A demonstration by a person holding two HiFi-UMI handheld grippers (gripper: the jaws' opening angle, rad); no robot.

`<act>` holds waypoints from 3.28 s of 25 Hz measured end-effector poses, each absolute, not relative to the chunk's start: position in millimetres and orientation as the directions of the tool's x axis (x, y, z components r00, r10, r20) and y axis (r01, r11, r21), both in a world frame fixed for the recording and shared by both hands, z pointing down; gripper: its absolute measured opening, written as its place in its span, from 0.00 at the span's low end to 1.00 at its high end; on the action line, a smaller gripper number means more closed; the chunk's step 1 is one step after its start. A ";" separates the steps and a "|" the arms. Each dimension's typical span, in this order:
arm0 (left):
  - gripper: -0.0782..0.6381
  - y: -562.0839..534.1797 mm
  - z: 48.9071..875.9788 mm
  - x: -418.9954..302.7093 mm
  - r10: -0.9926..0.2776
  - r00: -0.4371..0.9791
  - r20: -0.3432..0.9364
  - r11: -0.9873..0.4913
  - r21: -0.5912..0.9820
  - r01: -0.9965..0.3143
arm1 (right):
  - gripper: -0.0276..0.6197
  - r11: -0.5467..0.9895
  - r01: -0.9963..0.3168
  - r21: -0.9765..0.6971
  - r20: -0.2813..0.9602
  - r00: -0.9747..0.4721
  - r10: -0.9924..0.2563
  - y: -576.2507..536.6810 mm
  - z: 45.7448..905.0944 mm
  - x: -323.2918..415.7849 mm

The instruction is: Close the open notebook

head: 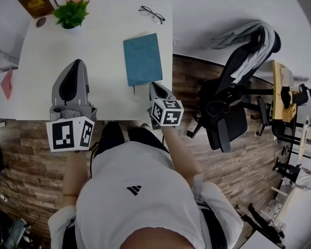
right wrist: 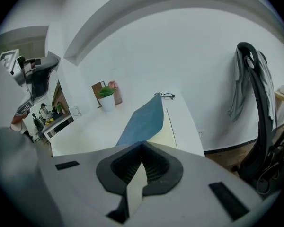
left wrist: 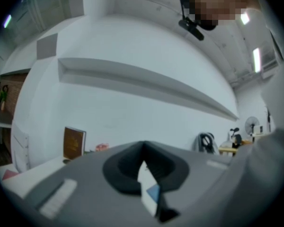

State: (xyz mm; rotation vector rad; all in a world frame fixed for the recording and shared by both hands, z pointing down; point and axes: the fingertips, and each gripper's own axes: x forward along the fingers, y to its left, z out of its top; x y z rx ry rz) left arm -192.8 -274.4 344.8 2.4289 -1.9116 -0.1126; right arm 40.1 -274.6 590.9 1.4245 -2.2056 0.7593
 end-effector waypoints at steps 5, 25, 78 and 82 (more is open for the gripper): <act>0.12 -274.1 339.0 -180.3 -0.966 0.253 -0.042 -0.256 0.078 -0.964 | 0.04 0.338 -0.923 -0.184 0.534 -0.383 -0.754 -271.6 561.5 50.4; 0.12 -254.3 317.2 -142.0 -0.952 0.298 -0.073 -0.300 0.019 -0.954 | 0.04 0.437 -0.899 0.006 0.283 -0.418 -0.863 -262.9 445.0 59.6; 0.12 -198.5 292.6 -67.0 -0.951 0.283 -0.120 -0.284 -0.015 -0.959 | 0.04 0.435 -0.897 0.079 -0.107 -0.442 -0.891 -203.2 275.4 141.3; 0.12 -194.3 291.8 -59.2 -0.953 0.280 -0.119 -0.280 -0.017 -0.960 | 0.04 0.432 -0.899 0.073 -0.109 -0.438 -0.892 -200.3 275.6 149.4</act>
